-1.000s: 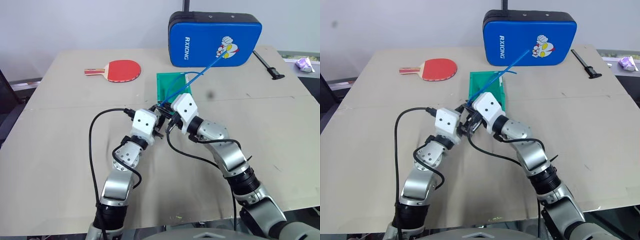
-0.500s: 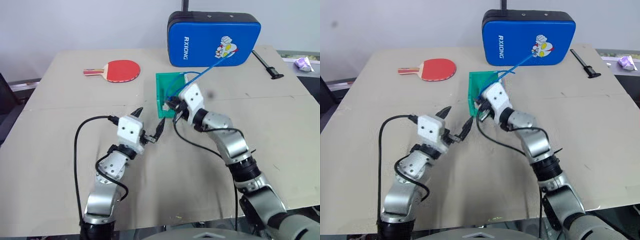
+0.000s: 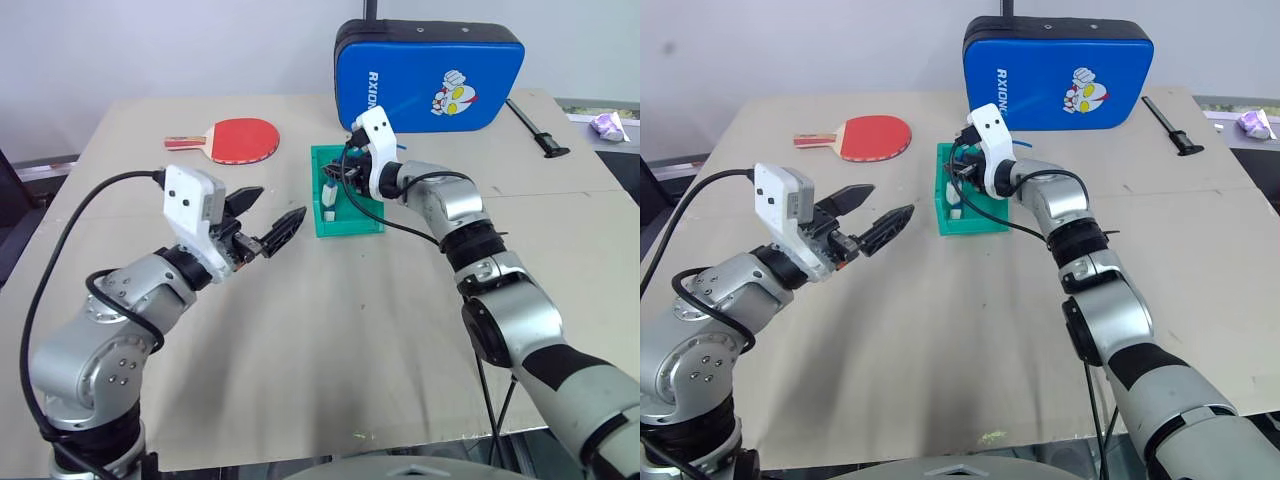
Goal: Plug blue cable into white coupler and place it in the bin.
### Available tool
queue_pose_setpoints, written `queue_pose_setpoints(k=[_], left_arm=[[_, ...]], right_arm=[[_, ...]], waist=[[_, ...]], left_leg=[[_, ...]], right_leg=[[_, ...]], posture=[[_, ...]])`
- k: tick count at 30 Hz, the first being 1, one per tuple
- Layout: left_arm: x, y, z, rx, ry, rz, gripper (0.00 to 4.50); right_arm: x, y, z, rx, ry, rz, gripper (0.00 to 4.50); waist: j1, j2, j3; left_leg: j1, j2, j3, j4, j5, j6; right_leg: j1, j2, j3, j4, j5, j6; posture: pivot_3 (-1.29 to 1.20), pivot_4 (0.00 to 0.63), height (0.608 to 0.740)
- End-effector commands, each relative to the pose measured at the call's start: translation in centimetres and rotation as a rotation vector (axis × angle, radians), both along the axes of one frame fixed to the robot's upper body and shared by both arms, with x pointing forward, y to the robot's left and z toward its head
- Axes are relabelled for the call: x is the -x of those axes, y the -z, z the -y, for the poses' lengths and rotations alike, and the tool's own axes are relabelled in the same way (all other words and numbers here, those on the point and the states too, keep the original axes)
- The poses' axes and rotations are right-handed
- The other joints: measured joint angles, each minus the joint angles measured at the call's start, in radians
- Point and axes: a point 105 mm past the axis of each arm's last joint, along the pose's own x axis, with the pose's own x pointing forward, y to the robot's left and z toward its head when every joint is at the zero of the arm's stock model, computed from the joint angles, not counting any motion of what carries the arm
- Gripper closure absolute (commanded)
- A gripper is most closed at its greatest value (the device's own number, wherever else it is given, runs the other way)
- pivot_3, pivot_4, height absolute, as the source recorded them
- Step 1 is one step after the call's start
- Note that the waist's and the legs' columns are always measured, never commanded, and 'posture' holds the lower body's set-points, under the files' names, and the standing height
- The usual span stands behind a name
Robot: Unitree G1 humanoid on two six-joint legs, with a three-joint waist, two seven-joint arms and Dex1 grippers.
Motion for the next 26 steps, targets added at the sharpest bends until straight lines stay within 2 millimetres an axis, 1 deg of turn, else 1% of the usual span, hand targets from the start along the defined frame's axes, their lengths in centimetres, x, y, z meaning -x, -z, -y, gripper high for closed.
queue_pose_setpoints(k=[1,2,4,7,9,11,13,15,16,17,19,22,26], left_arm=[[0.6,0.1,0.1,-0.039,0.007,0.002,0.19],[0.8,0.6,0.0,-0.054,-0.001,-0.011,0.19],[1.1,1.6,-0.4,-0.066,-0.015,-0.036,0.19],[1.5,3.0,-0.8,-0.101,-0.048,-0.059,0.19],[1.9,4.3,-1.3,-0.139,-0.093,-0.073,0.19],[2.5,5.7,-1.4,-0.148,-0.110,-0.089,0.19],[3.4,7.1,-1.3,-0.149,-0.106,-0.102,0.19],[4.5,8.8,-1.5,-0.121,-0.109,-0.140,0.19],[5.0,9.6,-1.6,-0.108,-0.112,-0.158,0.19],[5.6,10.6,-1.9,-0.100,-0.119,-0.179,0.19],[6.3,11.8,-2.2,-0.096,-0.123,-0.195,0.19],[6.9,12.8,-2.3,-0.088,-0.111,-0.196,0.19],[7.3,13.8,-2.1,-0.114,-0.087,-0.199,0.19]], right_arm=[[-0.6,-2.1,1.4,-0.046,0.038,0.112,1.52],[-0.5,-2.4,2.2,-0.061,0.045,0.122,0.97],[0.3,-2.4,3.9,-0.072,0.030,0.133,0.15],[2.1,-1.9,6.4,-0.077,0.012,0.139,0.15],[3.9,-1.0,8.6,-0.069,0.000,0.157,0.15],[6.3,-0.2,10.7,-0.105,-0.035,0.178,0.15],[8.9,1.2,12.8,-0.120,-0.066,0.187,0.15],[11.3,3.6,15.2,-0.134,-0.059,0.143,0.15],[12.4,5.1,16.2,-0.114,-0.060,0.110,0.15],[13.7,6.6,17.2,-0.080,-0.072,0.079,0.15],[15.3,8.9,18.6,-0.017,-0.083,0.027,0.06],[17.0,11.6,20.5,0.065,-0.080,0.001,0.06],[17.2,12.6,21.9,0.074,-0.020,0.018,0.06]], waist=[[0.000,0.000,0.000],[-0.001,0.000,0.000],[0.002,0.000,0.000],[0.006,0.000,0.000],[0.006,0.000,0.000],[0.006,0.000,0.000],[0.007,0.000,0.000],[0.006,0.000,0.000],[0.007,0.001,0.000],[0.008,0.001,0.000],[0.007,0.001,0.000],[0.003,0.001,0.001],[0.003,-0.001,0.000]], left_leg=[[-0.001,0.000,0.000,0.000,0.000,0.000],[-0.003,0.001,0.001,0.000,0.000,0.000],[-0.004,0.002,0.001,-0.001,0.000,0.000],[-0.006,0.002,-0.001,-0.001,0.000,0.000],[-0.006,0.002,0.000,0.000,0.000,0.000],[-0.004,0.002,0.001,-0.001,0.000,0.000],[-0.002,0.002,0.002,-0.001,0.000,0.000],[-0.001,0.003,0.003,-0.001,-0.003,0.005],[-0.001,0.003,0.003,-0.001,-0.003,0.005],[0.000,0.003,0.003,-0.001,-0.003,0.005],[0.004,0.003,0.004,-0.001,-0.003,0.005],[0.005,0.003,0.007,0.001,-0.003,0.006],[0.009,0.003,0.007,0.003,-0.003,0.006]], right_leg=[[-0.001,0.000,0.000,0.000,0.000,0.000],[-0.003,-0.001,0.000,0.000,0.000,0.000],[-0.004,-0.001,0.001,0.000,0.000,0.000],[-0.004,-0.002,0.000,-0.002,0.000,0.000],[-0.005,-0.002,0.000,-0.001,0.000,0.000],[-0.004,-0.003,0.001,-0.002,0.000,0.000],[-0.004,-0.003,0.002,-0.003,0.000,0.000],[-0.004,-0.002,0.003,-0.002,0.000,0.000],[-0.004,-0.002,0.003,-0.002,0.000,0.000],[-0.003,-0.002,0.003,-0.002,-0.002,-0.003],[0.001,-0.003,0.004,-0.002,-0.003,-0.004],[0.000,-0.001,0.007,-0.002,-0.003,-0.004],[0.003,0.000,0.007,0.000,-0.004,-0.002]], posture=[[0.00,0.150,0.728],[0.00,0.150,0.728],[0.00,0.150,0.728],[0.00,0.150,0.728],[0.00,0.150,0.728],[0.00,0.150,0.728],[0.00,0.150,0.728],[0.00,0.150,0.728],[0.00,0.150,0.728],[0.00,0.150,0.728],[0.00,0.150,0.728],[0.00,0.150,0.728],[0.00,0.150,0.728]])
